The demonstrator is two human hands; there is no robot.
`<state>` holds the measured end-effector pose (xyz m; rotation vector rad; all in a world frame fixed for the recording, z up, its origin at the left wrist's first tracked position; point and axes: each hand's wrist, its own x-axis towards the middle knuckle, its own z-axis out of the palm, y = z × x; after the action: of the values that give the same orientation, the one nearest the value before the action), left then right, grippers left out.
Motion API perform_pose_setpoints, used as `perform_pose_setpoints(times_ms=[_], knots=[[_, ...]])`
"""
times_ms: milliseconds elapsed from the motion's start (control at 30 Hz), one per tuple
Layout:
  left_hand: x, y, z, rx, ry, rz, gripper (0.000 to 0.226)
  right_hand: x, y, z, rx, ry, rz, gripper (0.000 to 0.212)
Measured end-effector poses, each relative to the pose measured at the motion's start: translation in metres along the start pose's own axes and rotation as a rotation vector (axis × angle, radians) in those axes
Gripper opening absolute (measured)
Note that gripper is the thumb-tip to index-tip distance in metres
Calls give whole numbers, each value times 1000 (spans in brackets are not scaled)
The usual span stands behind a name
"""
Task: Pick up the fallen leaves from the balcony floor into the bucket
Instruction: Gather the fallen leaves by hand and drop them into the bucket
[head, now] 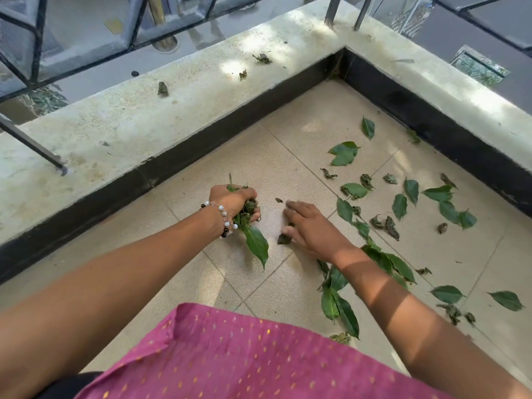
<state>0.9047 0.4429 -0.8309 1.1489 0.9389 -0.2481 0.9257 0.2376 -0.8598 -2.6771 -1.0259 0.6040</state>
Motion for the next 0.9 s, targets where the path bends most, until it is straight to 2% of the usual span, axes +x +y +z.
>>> perform_pose_setpoints(times_ms=[100, 167, 200, 300, 367, 433, 500, 533, 633, 700, 767, 833, 900], knots=[[-1, -7, -2, 16, -56, -64, 14, -7, -22, 16, -15, -1, 92, 57], [-6, -9, 1, 23, -73, -67, 9, -9, -33, 28, -27, 124, 69, 36], [-10, -9, 2, 24, -99, -66, 16, -11, -35, 31, -2, 174, 67, 23], [-21, -11, 4, 10, -110, -19, 21, -18, -33, 27, 61, 228, 132, 16], [-26, -11, 4, -32, -109, -11, 18, -19, -30, 14, 230, 312, 260, 14], [-31, -12, 9, -13, -138, -30, 12, -18, -36, -5, 658, 440, 454, 14], [-39, -14, 22, 1, -181, -42, 12, -15, -47, -18, 1051, 557, 544, 17], [-42, -16, 29, 5, -187, -29, 13, -14, -51, -21, 1082, 601, 552, 18], [-47, -20, 51, 9, -151, 12, 18, -17, -58, -25, 933, 699, 540, 10], [-48, -20, 61, -23, -139, 31, 21, -26, -53, -27, 811, 686, 468, 14], [-47, -22, 68, 0, -125, 57, 27, -39, -44, -30, 826, 571, 379, 28], [-49, -26, 73, 69, -117, 72, 34, -54, -34, -35, 1089, 428, 320, 46], [-51, -33, 77, 109, -143, 60, 34, -64, -17, -37, 1262, 434, 349, 54]])
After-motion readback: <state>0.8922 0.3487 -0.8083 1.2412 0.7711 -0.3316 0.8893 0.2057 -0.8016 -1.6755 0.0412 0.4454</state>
